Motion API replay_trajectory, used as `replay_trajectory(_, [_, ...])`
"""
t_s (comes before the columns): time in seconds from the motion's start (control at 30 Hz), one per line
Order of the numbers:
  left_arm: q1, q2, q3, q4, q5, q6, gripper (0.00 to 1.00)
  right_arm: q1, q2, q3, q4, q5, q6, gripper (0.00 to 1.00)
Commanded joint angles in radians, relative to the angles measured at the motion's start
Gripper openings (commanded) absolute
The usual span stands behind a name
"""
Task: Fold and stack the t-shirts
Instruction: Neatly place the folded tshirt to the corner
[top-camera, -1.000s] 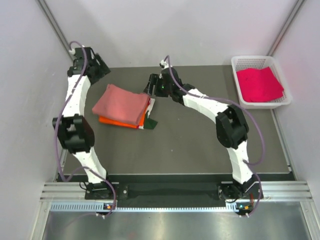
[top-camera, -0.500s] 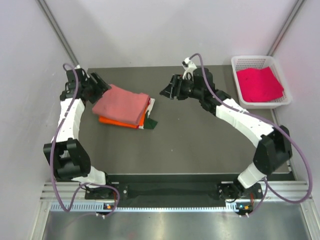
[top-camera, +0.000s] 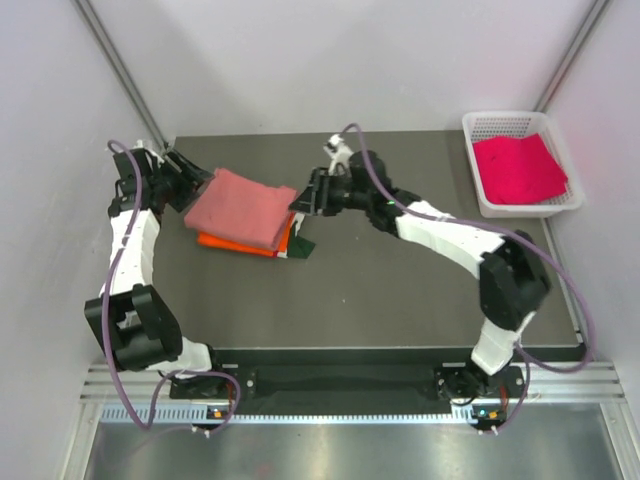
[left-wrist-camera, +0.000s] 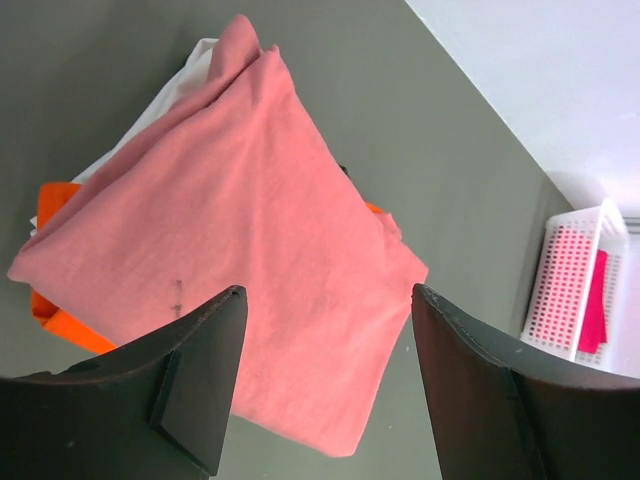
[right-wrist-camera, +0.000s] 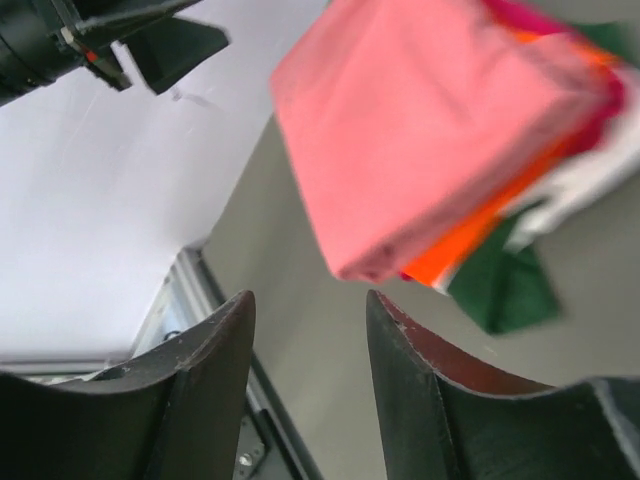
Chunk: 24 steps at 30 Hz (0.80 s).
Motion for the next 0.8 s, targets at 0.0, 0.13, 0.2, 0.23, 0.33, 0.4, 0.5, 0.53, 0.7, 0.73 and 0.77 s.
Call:
replay_trajectory(0.0, [0.021,-0.060,-0.028,0.090,0.045,-0.023,0.72,0.113,0.135,0.163,0.089,-0.056,0.063,0.48])
replay_trajectory(0.13, [0.030,-0.061,-0.077,0.151,0.052,-0.052,0.72,0.184,0.351,0.375,0.064,-0.069,0.120,0.45])
replay_trajectory(0.2, [0.030,-0.061,-0.115,0.189,0.071,-0.067,0.72,0.201,0.406,0.468,0.071,-0.073,0.149,0.44])
replay_trajectory(0.23, [0.032,-0.063,-0.129,0.221,0.075,-0.079,0.72,0.204,0.449,0.508,0.074,-0.069,0.170,0.42])
replay_trajectory(0.33, [0.032,-0.075,-0.158,0.260,0.069,-0.089,0.72,0.211,0.509,0.554,0.071,-0.059,0.186,0.41])
replay_trajectory(0.4, [0.030,-0.081,-0.171,0.271,0.060,-0.089,0.72,0.212,0.534,0.591,0.071,-0.067,0.206,0.41])
replay_trajectory(0.5, [0.032,-0.095,-0.184,0.286,0.057,-0.089,0.72,0.212,0.575,0.654,0.034,-0.081,0.209,0.39])
replay_trajectory(0.53, [0.030,-0.098,-0.189,0.291,0.057,-0.092,0.72,0.212,0.589,0.666,0.025,-0.082,0.209,0.39])
replay_trajectory(0.7, [0.030,-0.086,-0.249,0.361,0.072,-0.110,0.72,0.214,0.618,0.711,0.018,-0.083,0.229,0.39])
replay_trajectory(0.73, [0.030,-0.075,-0.260,0.381,0.081,-0.115,0.72,0.214,0.638,0.720,0.015,-0.083,0.230,0.39])
replay_trajectory(0.77, [0.030,-0.069,-0.269,0.395,0.084,-0.118,0.72,0.214,0.652,0.744,0.006,-0.084,0.232,0.39])
